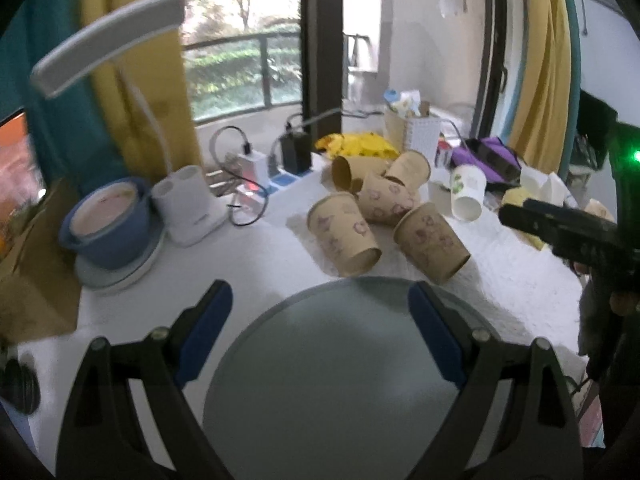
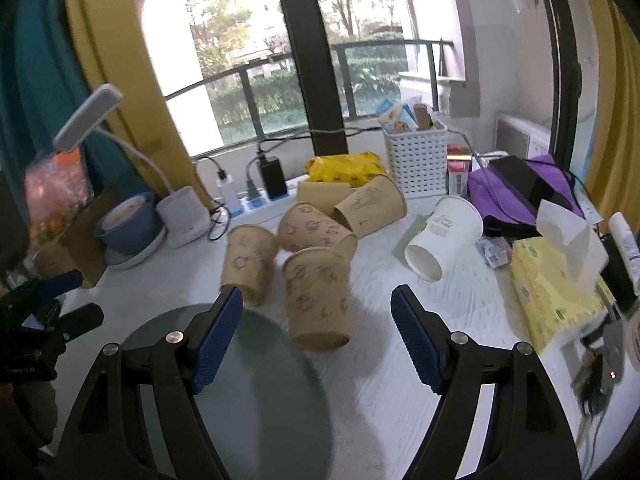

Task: Flip cup upright

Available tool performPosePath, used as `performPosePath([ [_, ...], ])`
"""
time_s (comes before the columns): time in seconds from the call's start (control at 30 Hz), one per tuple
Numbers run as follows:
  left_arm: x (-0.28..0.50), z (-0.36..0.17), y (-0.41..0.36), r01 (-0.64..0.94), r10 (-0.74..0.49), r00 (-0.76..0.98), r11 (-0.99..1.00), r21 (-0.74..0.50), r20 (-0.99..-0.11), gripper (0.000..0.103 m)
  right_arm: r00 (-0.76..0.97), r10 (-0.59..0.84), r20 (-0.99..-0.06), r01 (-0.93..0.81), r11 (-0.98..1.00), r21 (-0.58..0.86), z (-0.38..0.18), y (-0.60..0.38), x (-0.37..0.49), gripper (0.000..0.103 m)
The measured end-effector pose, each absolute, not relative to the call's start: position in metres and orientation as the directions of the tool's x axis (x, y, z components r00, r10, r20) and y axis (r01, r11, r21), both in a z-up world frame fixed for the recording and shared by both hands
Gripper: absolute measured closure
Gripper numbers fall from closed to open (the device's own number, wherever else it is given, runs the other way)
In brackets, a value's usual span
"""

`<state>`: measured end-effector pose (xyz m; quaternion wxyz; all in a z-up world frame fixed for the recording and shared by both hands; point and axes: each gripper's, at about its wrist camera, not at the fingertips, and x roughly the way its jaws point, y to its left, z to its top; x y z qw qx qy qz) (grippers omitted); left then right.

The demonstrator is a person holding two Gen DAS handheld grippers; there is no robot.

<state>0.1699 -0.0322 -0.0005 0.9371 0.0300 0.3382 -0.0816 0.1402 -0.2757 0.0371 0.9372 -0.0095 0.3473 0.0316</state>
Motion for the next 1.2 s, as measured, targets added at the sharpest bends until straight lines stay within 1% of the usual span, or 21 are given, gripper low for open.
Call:
performPosePath([
  [0.13,0.206,-0.002,-0.047,0.215,-0.132,0.740,0.975,0.047,-0.659,0.012,0.749,0.051,-0.661,-0.063,0.998,0.005,0.034,-0.286,0.168,0.024],
  [0.33,0.264,-0.006,-0.062,0.278,-0.145,0.698,0.957,0.079,-0.701,0.012,0.728,0.041,-0.685,-0.055,0.998,0.001,0.027,-0.301,0.206,0.024],
  [0.5,0.312,-0.009,-0.077,0.350,-0.147,0.683,0.926,0.145,-0.715,0.012,0.716,0.019,-0.698,-0.037,0.999,-0.010,0.021,-0.312,0.232,0.024],
  [0.6,0.342,-0.011,-0.087,0.396,-0.137,0.685,0.894,0.209,-0.716,0.012,0.716,0.013,-0.698,-0.033,0.999,-0.015,0.020,-0.316,0.244,0.024],
  [0.73,0.383,-0.013,-0.100,0.465,-0.156,0.670,0.850,0.247,-0.726,0.012,0.724,0.017,-0.690,-0.035,0.999,-0.012,0.021,-0.320,0.258,0.024],
  [0.87,0.419,-0.018,-0.118,0.536,-0.192,0.639,0.806,0.251,-0.745,0.013,0.731,0.021,-0.682,-0.032,0.999,-0.004,0.022,-0.326,0.266,0.024],
  [1.0,0.454,-0.026,-0.131,0.574,-0.218,0.603,0.787,0.228,-0.767,0.013,0.726,0.020,-0.687,-0.024,1.000,0.004,0.020,-0.332,0.271,0.024],
  [1.07,0.470,-0.030,-0.138,0.601,-0.233,0.573,0.772,0.209,-0.786,0.027,0.726,0.017,-0.688,-0.017,1.000,0.007,0.019,-0.336,0.272,0.024],
  [1.17,0.485,-0.040,-0.145,0.629,-0.228,0.530,0.752,0.198,-0.817,0.039,0.724,0.019,-0.690,-0.010,1.000,0.017,0.017,-0.341,0.275,0.024],
  [1.2,0.487,-0.043,-0.147,0.641,-0.231,0.516,0.743,0.192,-0.825,0.041,0.723,0.021,-0.690,-0.010,1.000,0.020,0.017,-0.342,0.275,0.024],
])
